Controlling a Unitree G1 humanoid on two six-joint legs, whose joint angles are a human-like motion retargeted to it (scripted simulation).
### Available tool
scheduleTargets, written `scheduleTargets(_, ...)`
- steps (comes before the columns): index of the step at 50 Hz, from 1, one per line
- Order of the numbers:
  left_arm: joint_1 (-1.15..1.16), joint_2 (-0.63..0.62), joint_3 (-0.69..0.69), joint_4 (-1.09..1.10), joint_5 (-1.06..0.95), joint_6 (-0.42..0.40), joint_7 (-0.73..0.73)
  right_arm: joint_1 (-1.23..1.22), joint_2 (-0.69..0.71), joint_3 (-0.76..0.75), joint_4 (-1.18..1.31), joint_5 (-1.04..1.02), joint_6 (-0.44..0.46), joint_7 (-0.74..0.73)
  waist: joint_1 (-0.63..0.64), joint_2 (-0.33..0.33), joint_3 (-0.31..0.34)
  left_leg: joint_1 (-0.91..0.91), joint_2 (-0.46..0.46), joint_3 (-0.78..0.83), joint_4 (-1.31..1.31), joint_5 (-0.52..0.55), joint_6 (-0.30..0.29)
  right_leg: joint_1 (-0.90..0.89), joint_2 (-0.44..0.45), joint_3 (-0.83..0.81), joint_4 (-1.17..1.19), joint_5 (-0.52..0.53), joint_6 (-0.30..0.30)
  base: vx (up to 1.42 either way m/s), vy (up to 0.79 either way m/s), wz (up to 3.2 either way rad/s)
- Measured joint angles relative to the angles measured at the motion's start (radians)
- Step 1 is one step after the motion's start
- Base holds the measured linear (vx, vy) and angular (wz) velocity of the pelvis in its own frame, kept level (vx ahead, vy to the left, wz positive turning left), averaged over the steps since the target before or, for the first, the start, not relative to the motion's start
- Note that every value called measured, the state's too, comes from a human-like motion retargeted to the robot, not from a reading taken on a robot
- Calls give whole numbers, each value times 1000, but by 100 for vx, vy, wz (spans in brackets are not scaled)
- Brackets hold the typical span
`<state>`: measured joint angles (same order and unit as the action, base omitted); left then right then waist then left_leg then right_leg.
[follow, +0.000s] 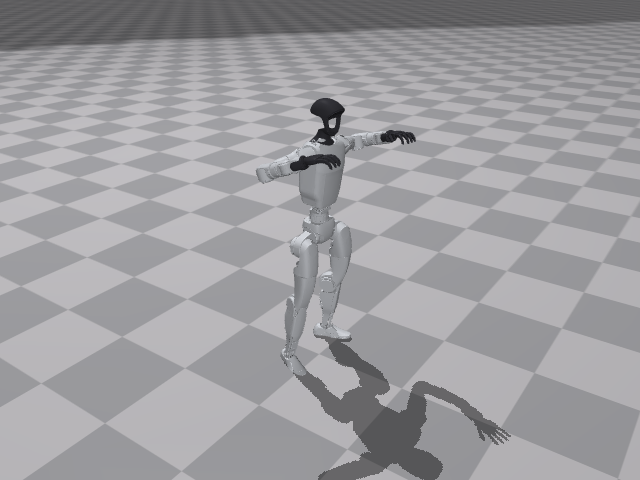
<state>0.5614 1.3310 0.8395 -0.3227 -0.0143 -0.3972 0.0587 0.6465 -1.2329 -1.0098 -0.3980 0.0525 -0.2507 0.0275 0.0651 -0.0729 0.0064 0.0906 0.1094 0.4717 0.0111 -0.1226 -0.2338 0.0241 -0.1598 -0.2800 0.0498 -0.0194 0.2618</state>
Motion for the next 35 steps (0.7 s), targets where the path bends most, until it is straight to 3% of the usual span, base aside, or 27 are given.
scheduleTargets(35,-61,-36,-64,27,1,-19,47,13,-10,-9,2,17,-20,-32,8,16,13,-13,0,0,0,12,-3,-17,1,6,4,12,0,0,0,0)
